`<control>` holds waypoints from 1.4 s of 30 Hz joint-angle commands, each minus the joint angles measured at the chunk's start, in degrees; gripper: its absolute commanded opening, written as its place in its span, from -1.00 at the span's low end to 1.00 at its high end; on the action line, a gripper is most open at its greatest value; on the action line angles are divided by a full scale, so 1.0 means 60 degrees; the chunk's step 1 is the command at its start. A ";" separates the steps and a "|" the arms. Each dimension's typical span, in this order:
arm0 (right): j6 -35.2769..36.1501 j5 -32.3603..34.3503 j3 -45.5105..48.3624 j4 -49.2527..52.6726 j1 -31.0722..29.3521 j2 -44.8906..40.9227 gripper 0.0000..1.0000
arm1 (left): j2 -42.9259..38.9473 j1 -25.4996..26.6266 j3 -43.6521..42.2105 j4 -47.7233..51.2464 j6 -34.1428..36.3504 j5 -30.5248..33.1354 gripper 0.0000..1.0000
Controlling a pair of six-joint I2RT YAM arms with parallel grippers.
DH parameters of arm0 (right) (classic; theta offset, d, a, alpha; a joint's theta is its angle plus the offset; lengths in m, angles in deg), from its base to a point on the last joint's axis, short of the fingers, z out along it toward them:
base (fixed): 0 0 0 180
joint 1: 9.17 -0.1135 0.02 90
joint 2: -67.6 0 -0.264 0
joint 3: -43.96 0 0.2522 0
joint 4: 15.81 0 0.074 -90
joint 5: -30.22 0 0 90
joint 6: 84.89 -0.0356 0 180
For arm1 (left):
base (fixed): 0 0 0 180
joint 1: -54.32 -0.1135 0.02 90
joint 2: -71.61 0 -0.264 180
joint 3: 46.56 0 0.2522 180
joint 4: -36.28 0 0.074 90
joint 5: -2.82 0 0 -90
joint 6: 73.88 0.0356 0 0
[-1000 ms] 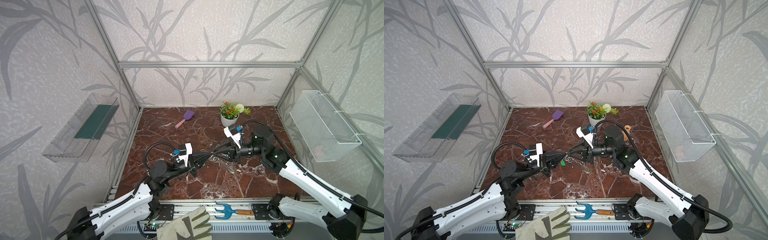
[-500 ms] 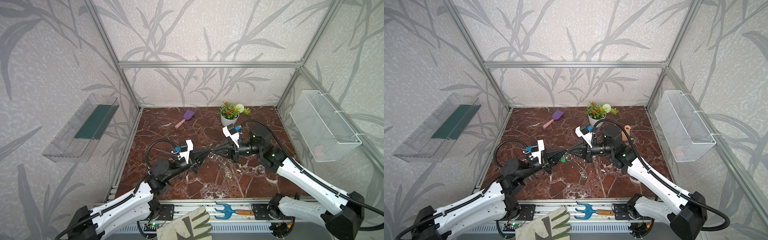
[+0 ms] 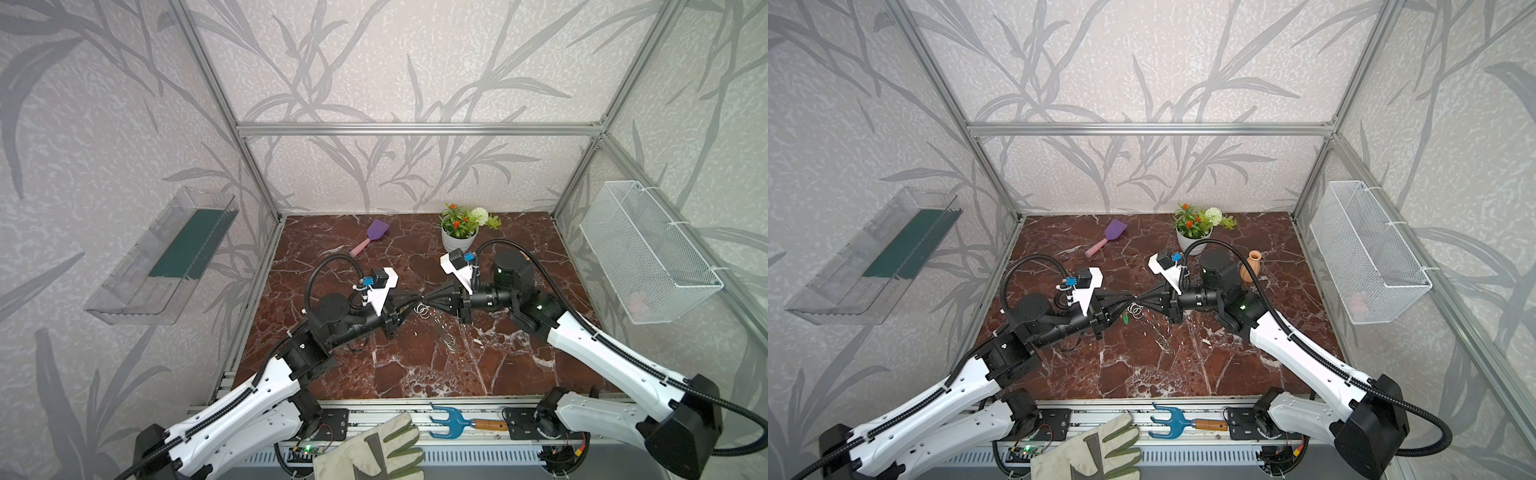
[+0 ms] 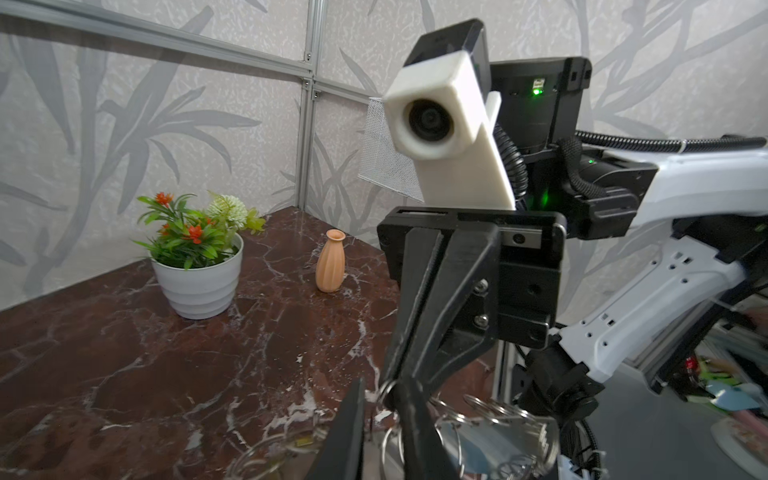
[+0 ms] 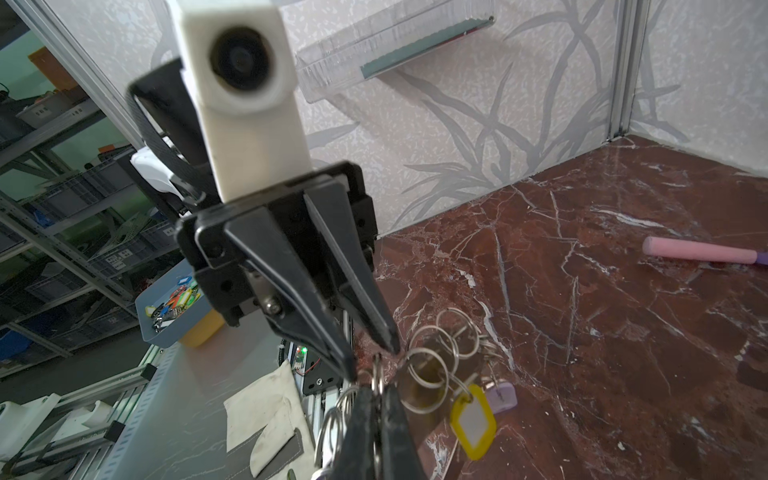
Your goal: Put the keys on the keyring
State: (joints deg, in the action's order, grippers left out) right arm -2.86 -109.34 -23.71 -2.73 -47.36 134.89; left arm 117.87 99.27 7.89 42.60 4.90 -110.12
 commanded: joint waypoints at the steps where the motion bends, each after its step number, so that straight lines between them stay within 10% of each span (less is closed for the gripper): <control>1: 0.0480 -0.0031 -0.0259 0.0313 -0.0065 0.0085 -1.00 | -0.0161 -0.0122 0.0905 0.2041 0.0737 -0.0636 -0.33; 20: 0.0825 -0.0935 -0.0379 0.0677 -0.0043 -0.0111 -1.00 | 0.3372 -0.2115 0.6168 1.0117 0.5956 -0.5276 0.00; 42: 0.0462 -0.1533 -0.0188 0.0245 -0.0117 -0.0168 -1.00 | 0.4118 -0.1833 0.6190 0.9015 0.6606 -0.4705 -0.04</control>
State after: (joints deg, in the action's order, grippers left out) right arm 0.42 -116.49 -23.73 1.35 -47.67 135.78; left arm 141.65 87.84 43.21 97.64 42.04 -138.25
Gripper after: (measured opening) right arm 0.048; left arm 0.488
